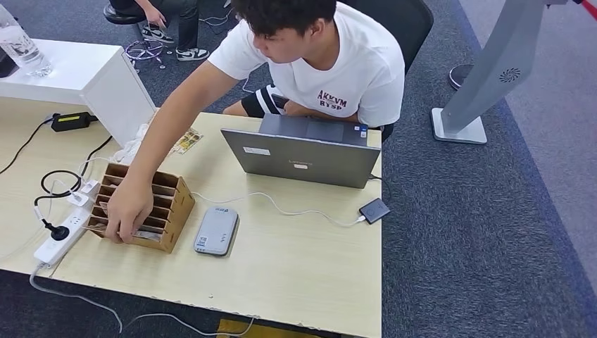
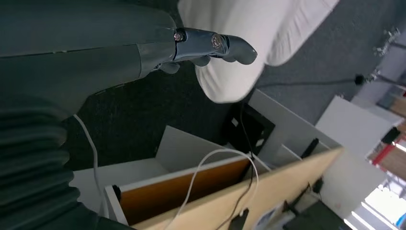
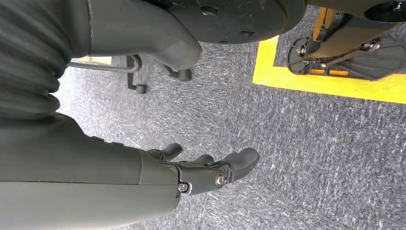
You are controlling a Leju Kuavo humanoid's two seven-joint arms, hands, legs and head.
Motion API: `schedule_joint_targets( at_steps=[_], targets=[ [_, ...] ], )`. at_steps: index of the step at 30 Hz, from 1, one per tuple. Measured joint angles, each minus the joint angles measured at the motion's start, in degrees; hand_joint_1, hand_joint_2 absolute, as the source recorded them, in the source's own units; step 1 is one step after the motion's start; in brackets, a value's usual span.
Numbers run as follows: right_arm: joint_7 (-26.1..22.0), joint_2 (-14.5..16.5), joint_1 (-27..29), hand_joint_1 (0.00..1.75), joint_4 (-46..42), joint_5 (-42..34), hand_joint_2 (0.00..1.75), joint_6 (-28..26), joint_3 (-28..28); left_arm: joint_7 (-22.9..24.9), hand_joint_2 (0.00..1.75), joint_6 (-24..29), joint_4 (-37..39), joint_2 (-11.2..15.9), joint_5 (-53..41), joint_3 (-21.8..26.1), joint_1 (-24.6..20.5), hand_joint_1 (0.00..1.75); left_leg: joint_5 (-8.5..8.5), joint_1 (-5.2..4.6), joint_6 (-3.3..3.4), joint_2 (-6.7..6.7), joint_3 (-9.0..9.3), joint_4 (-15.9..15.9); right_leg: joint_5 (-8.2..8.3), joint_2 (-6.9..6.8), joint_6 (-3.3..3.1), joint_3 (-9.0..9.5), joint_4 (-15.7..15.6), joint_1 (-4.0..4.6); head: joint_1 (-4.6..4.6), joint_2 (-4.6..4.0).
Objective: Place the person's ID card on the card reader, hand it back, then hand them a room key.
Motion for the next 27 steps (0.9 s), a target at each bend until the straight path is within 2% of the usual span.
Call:
schedule_joint_targets(
  at_steps=[3, 5, 7, 9, 11, 14, 18, 27],
  targets=[
    [0.0, -0.1, 0.0, 0.00, 0.0, 0.0, 1.75, 0.0, 0.0, 0.2, 0.00, 0.6, 4.0, -0.1, -0.2, 1.9, -0.8, 0.00, 0.00, -0.01, 0.00, 0.00, 0.01, 0.0, 0.02, 0.00, 0.01, 0.08, 0.0, -0.02, -0.01, 0.00],
    [0.1, -0.1, 0.0, 0.00, 0.0, 0.3, 1.75, 0.0, 0.0, 0.9, 0.00, 3.7, 6.1, -0.2, -1.2, 2.7, -1.2, 0.00, 0.00, -0.02, 0.00, 0.00, 0.04, 0.0, 0.03, 0.00, 0.01, 0.12, 0.0, -0.03, -0.01, 0.00],
    [0.2, -0.1, 0.0, 0.00, 0.0, 0.8, 0.87, 0.0, 0.0, 0.6, 0.00, 9.2, 10.8, -0.4, -3.6, 3.1, -1.6, 0.00, 0.01, -0.10, 0.01, 0.00, 0.11, 0.0, 0.04, 0.00, 0.01, 0.14, 0.0, -0.11, -0.04, 0.00],
    [0.0, -0.2, 0.0, 0.00, 0.0, 1.2, 0.87, 0.6, 0.0, -1.0, 0.87, 14.2, 19.5, -0.4, -7.3, 2.7, -1.9, 0.00, 0.01, -0.17, 0.01, 0.00, 0.18, 0.0, 0.04, 0.01, 0.02, 0.10, 0.0, -0.19, -0.14, 0.00],
    [-0.3, -0.5, 0.0, 0.00, 0.0, 1.3, 1.75, 1.6, 0.0, -1.7, 1.75, 18.4, 29.0, -0.7, -11.1, 1.7, -2.2, 0.00, 0.00, -0.19, 0.02, 0.00, 0.18, 0.0, 0.03, 0.01, 0.03, 0.08, 0.0, -0.20, -0.20, 0.00],
    [-0.6, -1.0, 0.0, 0.00, 0.0, -0.4, 1.75, 2.8, 0.3, 0.5, 1.75, 22.0, 40.2, -1.9, -15.1, -0.9, -2.9, 0.00, -0.04, -0.18, 0.09, 0.01, 0.18, 0.0, 0.05, 0.01, 0.07, 0.13, 0.0, -0.20, -0.13, 0.00],
    [-0.5, -2.0, 0.5, 0.00, -0.4, -4.8, 0.00, 3.4, 2.7, 2.4, 0.00, 21.4, 47.8, -1.9, -17.6, -7.7, -2.8, 0.00, -0.06, -0.18, 0.12, 0.02, 0.18, 0.1, 0.09, 0.02, 0.13, 0.18, 0.0, -0.20, -0.08, 0.00],
    [-0.4, -3.9, 1.8, 0.00, -1.7, -15.4, 0.00, 3.9, 10.0, 4.4, 0.00, 18.6, 52.1, -0.6, -21.2, -20.0, -1.5, 0.00, -0.05, -0.16, 0.10, 0.03, 0.18, 0.1, 0.08, 0.03, 0.12, 0.21, 0.0, -0.17, -0.07, 0.00]
  ],
)
